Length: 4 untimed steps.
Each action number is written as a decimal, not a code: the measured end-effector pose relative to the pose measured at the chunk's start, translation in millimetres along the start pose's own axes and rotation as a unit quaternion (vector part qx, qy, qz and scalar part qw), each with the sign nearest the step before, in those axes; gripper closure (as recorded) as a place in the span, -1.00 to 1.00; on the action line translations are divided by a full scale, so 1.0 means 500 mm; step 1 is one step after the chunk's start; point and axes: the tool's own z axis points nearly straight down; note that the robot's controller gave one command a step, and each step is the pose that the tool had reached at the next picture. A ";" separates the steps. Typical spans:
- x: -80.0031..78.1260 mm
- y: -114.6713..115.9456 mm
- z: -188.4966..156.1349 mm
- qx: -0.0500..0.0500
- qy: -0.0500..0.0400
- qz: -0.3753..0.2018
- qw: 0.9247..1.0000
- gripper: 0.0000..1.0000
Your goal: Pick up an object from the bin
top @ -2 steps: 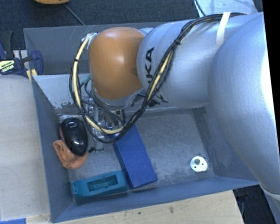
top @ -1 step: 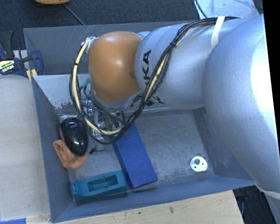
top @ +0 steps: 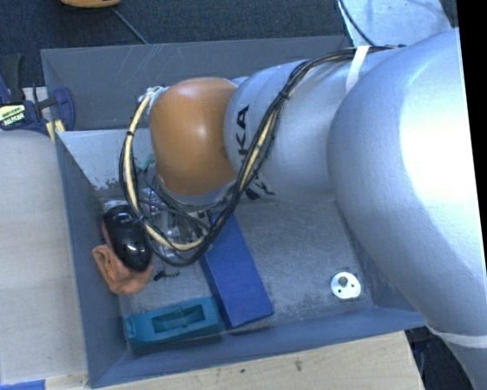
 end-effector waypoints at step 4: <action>-0.027 -0.116 -0.131 0.000 0.001 -0.160 0.987 1.00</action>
Offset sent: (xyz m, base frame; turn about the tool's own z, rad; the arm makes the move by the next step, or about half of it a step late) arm 0.0000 0.0000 0.0000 0.0000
